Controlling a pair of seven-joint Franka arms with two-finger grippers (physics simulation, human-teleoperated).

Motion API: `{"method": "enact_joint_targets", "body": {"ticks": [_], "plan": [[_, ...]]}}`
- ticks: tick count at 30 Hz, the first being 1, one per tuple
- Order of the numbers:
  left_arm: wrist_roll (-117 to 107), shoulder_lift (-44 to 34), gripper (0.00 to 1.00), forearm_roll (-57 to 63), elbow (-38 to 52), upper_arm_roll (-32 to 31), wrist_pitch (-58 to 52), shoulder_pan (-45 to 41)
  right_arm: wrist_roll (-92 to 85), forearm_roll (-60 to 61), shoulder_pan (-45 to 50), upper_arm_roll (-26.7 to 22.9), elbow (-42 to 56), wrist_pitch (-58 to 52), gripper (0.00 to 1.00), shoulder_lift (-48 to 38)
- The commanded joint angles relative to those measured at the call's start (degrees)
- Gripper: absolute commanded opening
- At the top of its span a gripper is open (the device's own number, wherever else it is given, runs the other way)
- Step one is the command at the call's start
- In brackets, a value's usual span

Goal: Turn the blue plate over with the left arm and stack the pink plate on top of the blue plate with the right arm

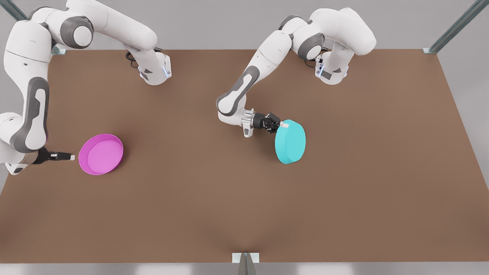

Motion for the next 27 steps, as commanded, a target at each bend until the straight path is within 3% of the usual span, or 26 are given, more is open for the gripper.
{"method": "enact_joint_targets", "body": {"ticks": [1,2,3,6,20,27], "plan": [[-0.1,0.1,0.47,-1.7,0.1,0.1,0.1,-0.2,1.9,0.2,-0.6,0.0,0.1,0.2,1.0,0.3],[-0.1,0.2,0.54,-1.7,0.1,0.0,0.1,-0.4,2.4,0.7,-2.0,0.0,0.1,1.2,1.0,1.0],[-0.1,0.4,0.77,-1.7,0.1,0.1,0.1,-0.7,2.4,2.9,-3.4,0.0,0.0,1.7,1.0,2.0],[-0.1,0.6,0.94,-2.4,0.1,0.0,-0.2,-1.4,3.9,5.3,-6.7,0.0,-2.0,1.6,1.0,5.3],[0.5,2.3,0.96,-2.2,4.3,-4.2,-4.7,-1.8,3.0,4.9,-4.7,0.0,-4.1,2.0,1.0,6.1],[0.3,5.0,0.96,-6.5,10.9,-8.2,-4.1,-1.6,-1.3,4.4,-5.0,0.0,-4.7,4.1,1.0,7.6]]}}
